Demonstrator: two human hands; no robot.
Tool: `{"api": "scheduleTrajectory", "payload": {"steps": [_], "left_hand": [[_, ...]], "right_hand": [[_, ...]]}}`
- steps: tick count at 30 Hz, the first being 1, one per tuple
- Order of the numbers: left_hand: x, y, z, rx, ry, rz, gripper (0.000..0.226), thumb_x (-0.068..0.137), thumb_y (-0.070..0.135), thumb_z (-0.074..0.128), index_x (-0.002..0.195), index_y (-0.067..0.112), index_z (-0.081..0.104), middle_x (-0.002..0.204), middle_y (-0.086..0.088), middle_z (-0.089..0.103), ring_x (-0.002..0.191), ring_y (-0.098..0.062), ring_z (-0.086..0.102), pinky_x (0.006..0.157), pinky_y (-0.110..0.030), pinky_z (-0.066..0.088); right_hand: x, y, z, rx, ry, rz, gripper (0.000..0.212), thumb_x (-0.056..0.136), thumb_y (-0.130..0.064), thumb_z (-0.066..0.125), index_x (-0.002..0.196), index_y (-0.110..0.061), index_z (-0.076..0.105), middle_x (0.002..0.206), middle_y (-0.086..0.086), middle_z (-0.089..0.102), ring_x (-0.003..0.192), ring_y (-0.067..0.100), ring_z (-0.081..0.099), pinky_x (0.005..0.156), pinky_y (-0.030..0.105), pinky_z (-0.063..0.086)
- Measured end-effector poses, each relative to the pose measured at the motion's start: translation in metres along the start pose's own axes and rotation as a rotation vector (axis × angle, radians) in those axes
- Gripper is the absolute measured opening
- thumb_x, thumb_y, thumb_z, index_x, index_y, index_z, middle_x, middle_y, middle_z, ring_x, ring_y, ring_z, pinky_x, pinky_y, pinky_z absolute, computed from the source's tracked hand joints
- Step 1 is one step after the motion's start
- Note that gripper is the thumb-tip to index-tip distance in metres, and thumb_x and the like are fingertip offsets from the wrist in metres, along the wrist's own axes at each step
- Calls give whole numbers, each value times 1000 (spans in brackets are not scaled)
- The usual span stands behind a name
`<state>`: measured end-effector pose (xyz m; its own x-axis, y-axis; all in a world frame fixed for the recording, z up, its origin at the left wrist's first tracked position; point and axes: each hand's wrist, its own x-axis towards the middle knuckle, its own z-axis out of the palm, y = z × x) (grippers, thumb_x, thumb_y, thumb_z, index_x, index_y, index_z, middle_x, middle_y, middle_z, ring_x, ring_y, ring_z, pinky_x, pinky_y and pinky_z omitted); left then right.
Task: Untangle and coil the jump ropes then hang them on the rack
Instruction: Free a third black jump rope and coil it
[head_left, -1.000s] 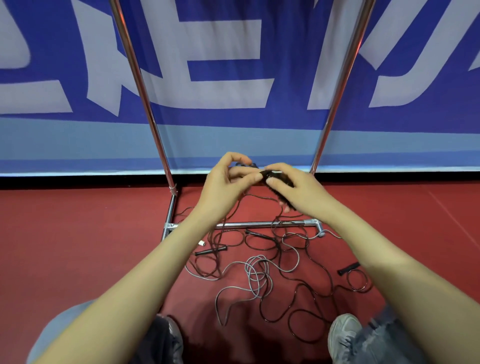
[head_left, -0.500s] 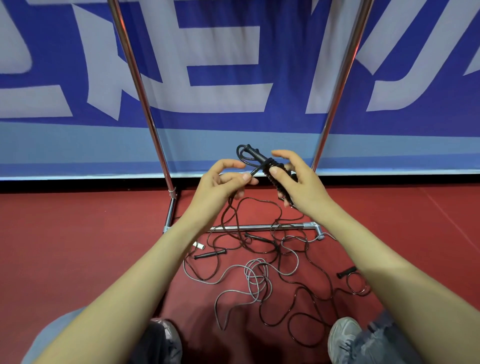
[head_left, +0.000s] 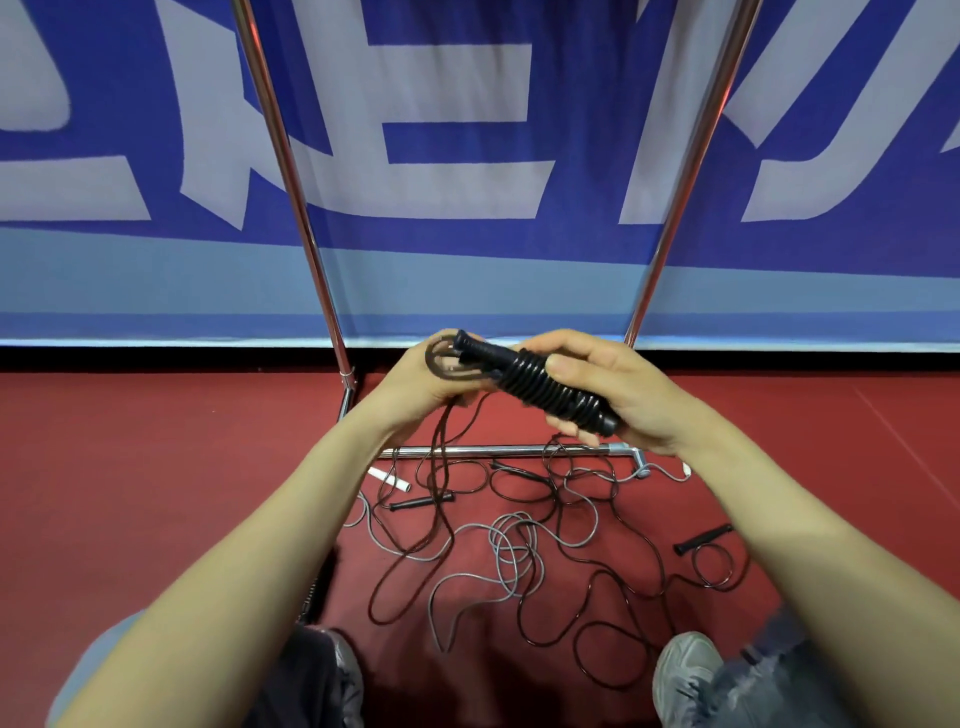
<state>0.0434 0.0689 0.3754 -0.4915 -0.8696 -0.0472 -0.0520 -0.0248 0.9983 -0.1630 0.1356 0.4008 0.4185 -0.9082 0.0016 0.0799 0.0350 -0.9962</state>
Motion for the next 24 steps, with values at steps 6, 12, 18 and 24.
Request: {"api": "scheduleTrajectory", "payload": {"steps": [6,12,18,24], "left_hand": [[0,9,-8,296,-107,-51,52,68,-4,81,109,12,54,72,-8,73,62,-13,64,68,-22,49],[1,9,13,510,40,29,34,70,7,83,92,11,57,73,-9,73,61,-12,62,64,-27,48],[0,11,28,225,177,154,18,88,4,65,96,15,54,81,-9,71,52,-20,53,57,-29,45],[-2,13,25,17,153,9,13,92,17,64,101,15,55,83,-7,72,47,-11,34,45,-20,28]], "right_hand": [[-3,-5,-3,-317,-231,272,25,94,-22,59,115,-11,55,67,2,56,51,17,52,39,22,42],[11,15,7,-850,-29,405,44,95,-35,56,127,-18,32,94,15,59,56,24,60,50,32,54],[15,17,-8,-1046,330,108,55,98,-34,46,149,-35,28,114,3,55,80,19,58,83,36,52],[16,17,-12,-884,565,-21,48,94,-31,51,139,-44,44,90,-5,46,72,21,62,66,42,58]]}}
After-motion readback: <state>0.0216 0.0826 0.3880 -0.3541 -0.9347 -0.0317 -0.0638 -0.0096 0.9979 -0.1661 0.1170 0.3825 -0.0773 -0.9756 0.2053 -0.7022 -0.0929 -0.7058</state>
